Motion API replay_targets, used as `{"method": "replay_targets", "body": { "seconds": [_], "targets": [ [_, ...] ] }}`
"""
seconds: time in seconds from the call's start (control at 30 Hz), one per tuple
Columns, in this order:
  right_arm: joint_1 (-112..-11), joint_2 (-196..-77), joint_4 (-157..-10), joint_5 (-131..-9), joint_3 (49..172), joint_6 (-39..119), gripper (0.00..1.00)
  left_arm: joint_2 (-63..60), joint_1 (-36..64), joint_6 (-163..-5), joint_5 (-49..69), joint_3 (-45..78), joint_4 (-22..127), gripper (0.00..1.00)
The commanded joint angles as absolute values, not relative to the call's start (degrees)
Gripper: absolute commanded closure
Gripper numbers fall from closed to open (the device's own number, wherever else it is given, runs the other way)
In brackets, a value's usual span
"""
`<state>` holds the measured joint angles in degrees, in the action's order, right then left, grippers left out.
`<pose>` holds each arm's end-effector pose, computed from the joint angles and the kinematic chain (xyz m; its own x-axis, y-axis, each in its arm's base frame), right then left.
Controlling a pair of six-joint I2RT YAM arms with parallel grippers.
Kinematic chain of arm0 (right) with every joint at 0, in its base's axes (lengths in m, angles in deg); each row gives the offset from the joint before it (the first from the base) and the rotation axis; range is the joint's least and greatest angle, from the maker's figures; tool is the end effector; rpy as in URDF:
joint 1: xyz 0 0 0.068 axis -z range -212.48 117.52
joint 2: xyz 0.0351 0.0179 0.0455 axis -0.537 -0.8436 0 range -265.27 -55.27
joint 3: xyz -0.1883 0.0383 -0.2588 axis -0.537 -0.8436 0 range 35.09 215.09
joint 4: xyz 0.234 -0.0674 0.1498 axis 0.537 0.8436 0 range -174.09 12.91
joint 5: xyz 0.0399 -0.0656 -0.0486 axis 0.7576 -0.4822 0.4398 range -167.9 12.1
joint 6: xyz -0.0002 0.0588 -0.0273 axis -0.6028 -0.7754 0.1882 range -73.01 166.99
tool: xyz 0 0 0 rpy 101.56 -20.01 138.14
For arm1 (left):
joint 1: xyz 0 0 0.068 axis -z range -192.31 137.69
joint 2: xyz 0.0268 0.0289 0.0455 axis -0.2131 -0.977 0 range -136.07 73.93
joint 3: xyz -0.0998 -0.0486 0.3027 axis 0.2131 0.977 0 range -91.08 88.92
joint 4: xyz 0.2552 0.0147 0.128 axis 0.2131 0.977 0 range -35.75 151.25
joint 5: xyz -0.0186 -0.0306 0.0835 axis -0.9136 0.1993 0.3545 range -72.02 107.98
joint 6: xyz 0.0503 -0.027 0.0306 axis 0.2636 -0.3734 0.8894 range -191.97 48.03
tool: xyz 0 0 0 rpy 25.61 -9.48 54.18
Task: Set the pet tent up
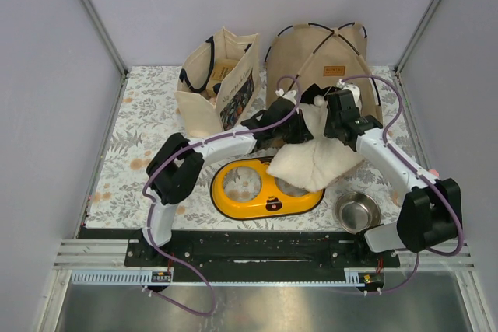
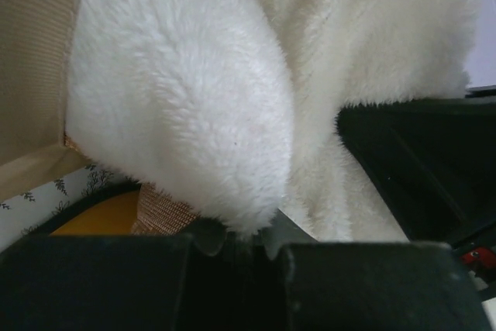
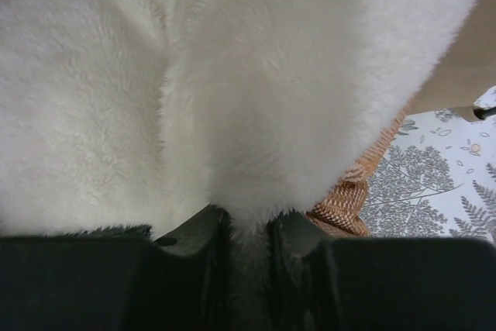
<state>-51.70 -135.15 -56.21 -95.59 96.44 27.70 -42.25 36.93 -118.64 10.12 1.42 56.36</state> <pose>0.3118 0.0925 0.3058 -0.6838 0.0949 -0.7235 0.1167 0.9930 0.0200 0.3422 -0.4075 0.2553 -0.8309 -0.1398 -0.5385 0.3242 0.6648 -0.6729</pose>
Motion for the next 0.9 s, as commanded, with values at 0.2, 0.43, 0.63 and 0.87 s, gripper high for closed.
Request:
{"method": "replay_targets", "body": {
  "seconds": [0.2, 0.43, 0.63, 0.87],
  "targets": [
    [-51.6, -136.2, -53.1, -99.0, 102.9, 23.4, 0.57, -43.6, 38.8, -118.4, 6.0, -5.9, 55.9, 0.61],
    [-51.6, -124.0, -48.8, -103.1, 95.8, 24.3, 0.02, -35.2, 38.8, -113.6, 13.3, 1.1, 58.6, 0.01],
    [-51.6, -114.9, -44.9, -104.5, 92.5, 22.7, 0.01, -31.6, 38.8, -111.1, 14.6, 3.2, 62.0, 0.01],
    [-51.6, -108.0, -39.7, -107.9, 91.2, 22.5, 0.01, -29.3, 38.8, -109.6, 17.8, 3.5, 66.1, 0.01]
  ]
}}
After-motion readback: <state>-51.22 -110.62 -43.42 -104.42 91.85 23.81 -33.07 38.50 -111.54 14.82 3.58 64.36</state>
